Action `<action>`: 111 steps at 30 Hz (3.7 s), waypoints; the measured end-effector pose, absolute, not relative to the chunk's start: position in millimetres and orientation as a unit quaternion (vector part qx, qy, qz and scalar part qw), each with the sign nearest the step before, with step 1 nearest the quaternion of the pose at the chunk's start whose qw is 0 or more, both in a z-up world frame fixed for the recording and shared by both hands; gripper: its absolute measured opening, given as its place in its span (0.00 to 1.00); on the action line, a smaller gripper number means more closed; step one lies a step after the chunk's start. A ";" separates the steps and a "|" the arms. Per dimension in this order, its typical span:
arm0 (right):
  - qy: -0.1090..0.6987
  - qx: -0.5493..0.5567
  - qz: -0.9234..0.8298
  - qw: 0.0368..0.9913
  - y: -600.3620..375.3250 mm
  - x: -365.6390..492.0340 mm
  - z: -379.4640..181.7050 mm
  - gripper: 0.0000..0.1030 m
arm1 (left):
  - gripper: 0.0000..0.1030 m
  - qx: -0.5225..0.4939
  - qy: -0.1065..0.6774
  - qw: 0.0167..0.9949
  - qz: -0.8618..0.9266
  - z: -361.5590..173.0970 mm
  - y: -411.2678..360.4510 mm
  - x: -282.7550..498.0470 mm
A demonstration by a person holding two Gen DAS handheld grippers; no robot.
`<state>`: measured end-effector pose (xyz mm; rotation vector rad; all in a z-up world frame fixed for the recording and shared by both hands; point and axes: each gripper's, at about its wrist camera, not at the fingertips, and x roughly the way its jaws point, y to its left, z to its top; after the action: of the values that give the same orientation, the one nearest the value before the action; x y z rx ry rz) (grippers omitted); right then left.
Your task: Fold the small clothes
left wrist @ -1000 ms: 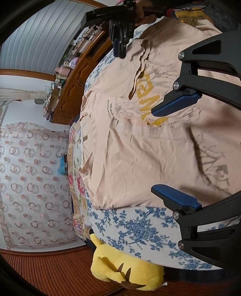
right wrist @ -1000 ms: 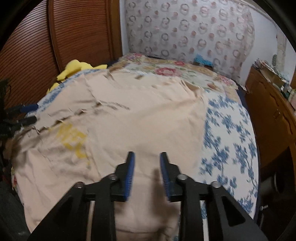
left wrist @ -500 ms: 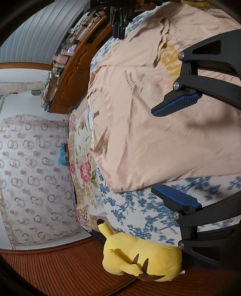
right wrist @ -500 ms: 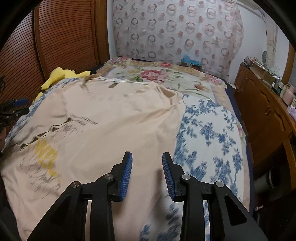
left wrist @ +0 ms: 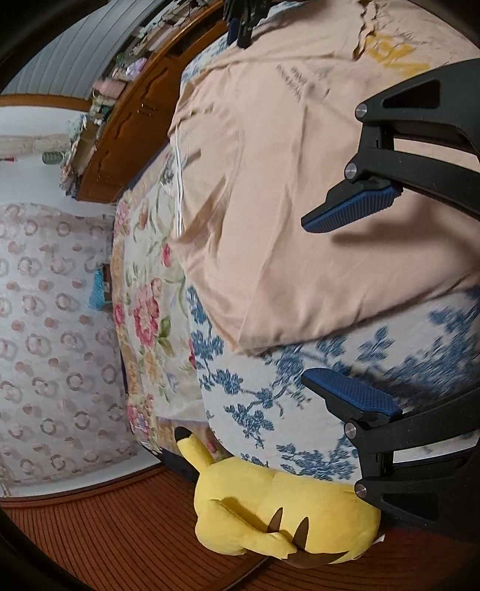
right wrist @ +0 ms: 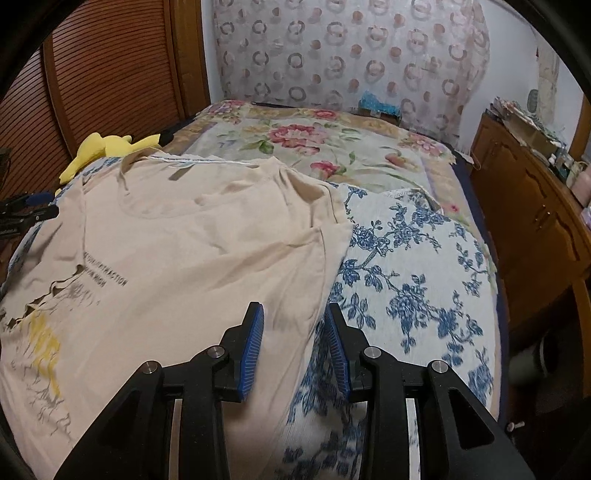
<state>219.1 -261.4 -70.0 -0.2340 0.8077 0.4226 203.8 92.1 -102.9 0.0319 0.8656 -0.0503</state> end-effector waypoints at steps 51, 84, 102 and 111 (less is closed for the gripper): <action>0.381 -0.105 0.195 0.898 -268.1 281.5 -78.7 0.57 | 0.37 -0.024 0.442 0.895 -0.063 -118.1 118.5 253.6; 0.316 -0.104 0.241 0.912 -267.9 192.0 -53.4 0.06 | 0.05 -0.032 0.343 0.933 -0.103 -55.4 83.0 148.3; 0.268 -0.088 0.241 0.929 -289.9 103.6 -34.7 0.06 | 0.05 -0.029 0.304 0.947 -0.100 -32.0 83.0 61.6; 0.274 -0.081 0.251 0.925 -313.4 37.7 -47.2 0.06 | 0.05 -0.035 0.320 0.943 -0.084 -51.3 95.7 4.6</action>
<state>37.7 -313.4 -47.2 -0.1652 0.5614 0.5154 4.6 95.7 -51.3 -0.0720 0.6514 -0.1703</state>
